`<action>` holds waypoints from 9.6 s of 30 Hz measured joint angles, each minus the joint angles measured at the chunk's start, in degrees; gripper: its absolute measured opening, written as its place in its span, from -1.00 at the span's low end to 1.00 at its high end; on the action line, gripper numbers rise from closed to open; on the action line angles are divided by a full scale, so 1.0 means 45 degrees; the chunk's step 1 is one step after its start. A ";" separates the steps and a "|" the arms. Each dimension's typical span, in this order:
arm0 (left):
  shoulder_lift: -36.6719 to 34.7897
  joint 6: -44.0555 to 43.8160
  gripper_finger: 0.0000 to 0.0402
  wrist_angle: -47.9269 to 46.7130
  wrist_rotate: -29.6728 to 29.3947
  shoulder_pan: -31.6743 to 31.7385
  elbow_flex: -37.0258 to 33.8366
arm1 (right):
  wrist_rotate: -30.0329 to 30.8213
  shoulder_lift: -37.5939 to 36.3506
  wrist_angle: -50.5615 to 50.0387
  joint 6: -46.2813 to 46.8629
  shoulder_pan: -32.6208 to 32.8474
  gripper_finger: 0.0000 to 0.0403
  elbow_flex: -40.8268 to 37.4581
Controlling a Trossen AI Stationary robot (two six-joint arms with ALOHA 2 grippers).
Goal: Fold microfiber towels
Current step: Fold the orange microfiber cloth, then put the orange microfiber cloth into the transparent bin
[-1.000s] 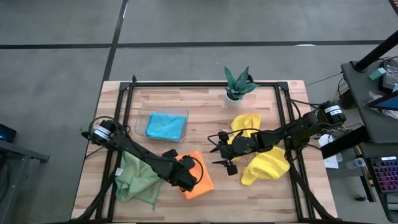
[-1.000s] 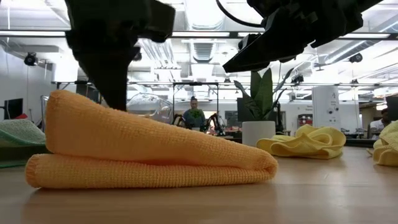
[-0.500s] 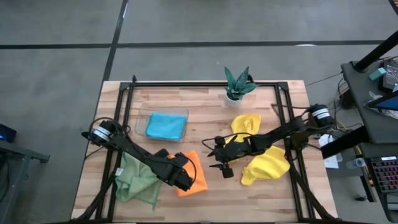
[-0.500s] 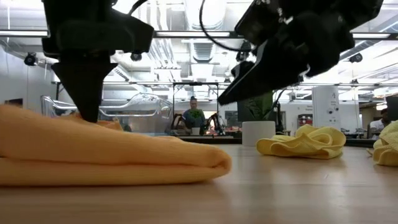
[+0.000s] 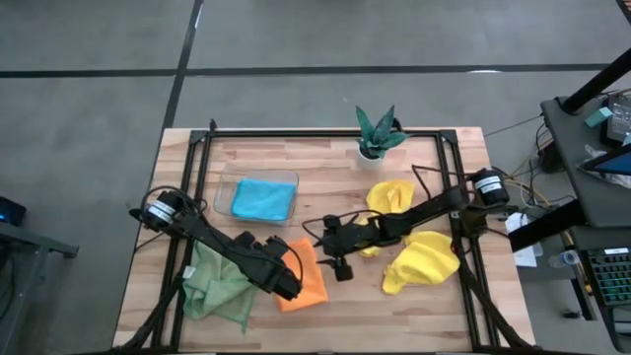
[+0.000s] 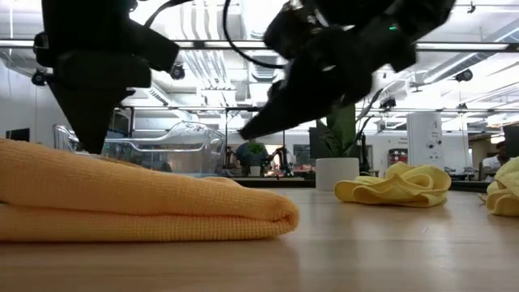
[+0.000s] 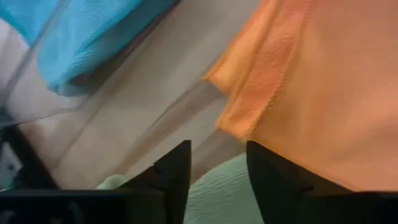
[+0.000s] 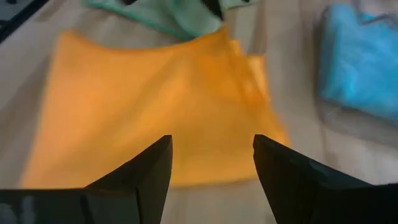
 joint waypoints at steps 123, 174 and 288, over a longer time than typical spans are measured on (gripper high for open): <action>-0.4691 1.0551 0.44 1.5913 -0.2069 0.1065 -0.7886 | -0.3635 0.2185 -0.3881 0.0514 -0.0892 -0.93 0.3332; -0.5178 0.9954 -1.00 1.7492 -0.1384 0.0973 -0.8165 | -0.1777 -0.0749 -0.7403 0.1224 -0.0788 0.18 0.4014; -1.0643 -0.0751 -0.16 0.9921 -0.9578 0.3708 -1.1285 | 0.0706 -0.6767 -0.2994 0.3309 -0.0221 0.16 -0.2834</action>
